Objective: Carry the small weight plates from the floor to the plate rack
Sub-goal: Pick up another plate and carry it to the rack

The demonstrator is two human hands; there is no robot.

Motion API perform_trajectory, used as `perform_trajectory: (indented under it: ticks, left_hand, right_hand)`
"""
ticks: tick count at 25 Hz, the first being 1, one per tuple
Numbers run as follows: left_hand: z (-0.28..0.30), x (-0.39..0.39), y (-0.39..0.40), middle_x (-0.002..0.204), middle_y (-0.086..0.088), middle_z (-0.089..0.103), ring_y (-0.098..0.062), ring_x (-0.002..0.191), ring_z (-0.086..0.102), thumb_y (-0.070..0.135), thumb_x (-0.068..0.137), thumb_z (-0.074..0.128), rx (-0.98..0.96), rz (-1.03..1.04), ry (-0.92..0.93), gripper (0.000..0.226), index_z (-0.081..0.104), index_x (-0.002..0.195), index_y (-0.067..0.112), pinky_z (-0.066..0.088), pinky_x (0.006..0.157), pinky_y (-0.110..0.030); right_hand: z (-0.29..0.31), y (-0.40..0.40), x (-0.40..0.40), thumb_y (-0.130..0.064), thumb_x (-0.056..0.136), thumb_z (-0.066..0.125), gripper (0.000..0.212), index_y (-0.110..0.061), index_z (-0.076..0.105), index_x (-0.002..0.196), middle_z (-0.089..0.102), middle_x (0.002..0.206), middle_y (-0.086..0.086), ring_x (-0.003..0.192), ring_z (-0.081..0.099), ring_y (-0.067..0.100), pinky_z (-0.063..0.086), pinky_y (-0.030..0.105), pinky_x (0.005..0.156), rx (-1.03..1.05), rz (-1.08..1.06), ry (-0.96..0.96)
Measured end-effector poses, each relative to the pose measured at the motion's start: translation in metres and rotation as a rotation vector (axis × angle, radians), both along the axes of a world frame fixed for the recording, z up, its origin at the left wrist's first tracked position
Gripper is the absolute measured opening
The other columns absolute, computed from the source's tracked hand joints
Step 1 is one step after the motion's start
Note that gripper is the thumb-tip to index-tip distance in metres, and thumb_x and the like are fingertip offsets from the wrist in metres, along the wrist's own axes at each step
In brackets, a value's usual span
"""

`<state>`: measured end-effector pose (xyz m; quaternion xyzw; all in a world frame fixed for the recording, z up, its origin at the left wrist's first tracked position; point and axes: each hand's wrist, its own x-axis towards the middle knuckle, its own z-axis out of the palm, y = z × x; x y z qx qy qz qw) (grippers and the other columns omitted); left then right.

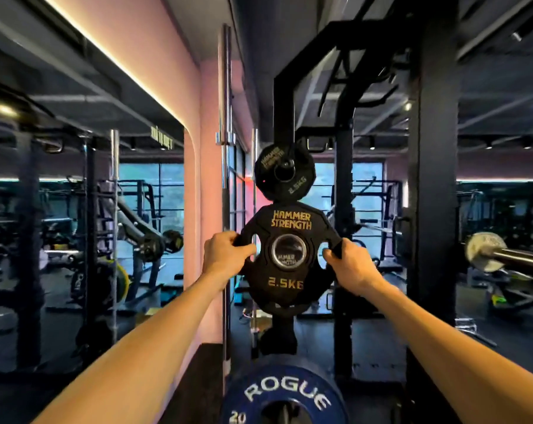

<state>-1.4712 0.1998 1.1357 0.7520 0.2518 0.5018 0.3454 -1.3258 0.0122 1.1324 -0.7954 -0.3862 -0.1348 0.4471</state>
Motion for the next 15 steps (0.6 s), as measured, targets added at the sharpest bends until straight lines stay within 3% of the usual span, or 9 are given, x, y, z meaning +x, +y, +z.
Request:
perform_trajectory:
  ticks: [5, 7, 9, 11, 15]
  left_hand:
    - [0.086, 0.002, -0.005, 0.066, -0.005, 0.064, -0.024, 0.071, 0.065, 0.028, 0.072, 0.074, 0.232, 0.090, -0.034, 0.015, 0.076, 0.076, 0.014, 0.048, 0.056, -0.029]
    - [0.109, 0.006, 0.002, 0.062, -0.001, 0.059, -0.024, 0.069, 0.062, 0.031, 0.078, 0.070, 0.361, 0.129, 0.011, 0.016, 0.072, 0.071, 0.017, 0.038, 0.054, -0.026]
    - [0.127, 0.014, 0.014, 0.065, -0.003, 0.058, -0.027, 0.070, 0.060, 0.035, 0.082, 0.066, 0.464, 0.174, 0.068, 0.021, 0.069, 0.072, 0.017, 0.031, 0.050, -0.026]
    - [0.143, 0.025, 0.027, 0.070, -0.006, 0.059, -0.029, 0.068, 0.058, 0.038, 0.086, 0.063, 0.534, 0.228, 0.108, 0.028, 0.067, 0.074, 0.014, 0.029, 0.048, -0.027]
    - [0.165, 0.054, 0.058, 0.066, -0.008, 0.055, -0.033, 0.065, 0.058, 0.040, 0.086, 0.062, 0.624, 0.267, 0.115, 0.038, 0.049, 0.058, 0.018, 0.029, 0.050, -0.028]
  right_hand:
    - [0.086, -0.001, -0.005, -0.025, 0.096, 0.048, 0.024, -0.003, 0.057, 0.097, 0.065, 0.097, 0.021, 0.085, 0.060, 0.037, 0.036, 0.028, 0.064, 0.057, -0.020, -0.094]
    - [0.109, 0.002, -0.003, -0.022, 0.097, 0.048, 0.020, -0.004, 0.056, 0.093, 0.061, 0.090, 0.021, 0.069, 0.057, 0.032, 0.039, 0.021, 0.052, 0.070, -0.021, -0.137]
    - [0.127, 0.011, 0.006, -0.019, 0.097, 0.047, 0.017, -0.005, 0.051, 0.090, 0.054, 0.080, 0.014, 0.052, 0.048, 0.016, 0.031, 0.010, 0.031, 0.082, -0.014, -0.147]
    - [0.139, 0.023, 0.017, -0.020, 0.097, 0.047, 0.017, -0.005, 0.051, 0.089, 0.053, 0.075, 0.009, 0.050, 0.045, 0.011, 0.030, 0.010, 0.028, 0.081, -0.016, -0.140]
    - [0.158, 0.055, 0.043, -0.018, 0.097, 0.047, 0.017, -0.003, 0.051, 0.089, 0.054, 0.079, 0.012, 0.048, 0.050, 0.016, 0.032, 0.011, 0.026, 0.100, -0.004, -0.121]
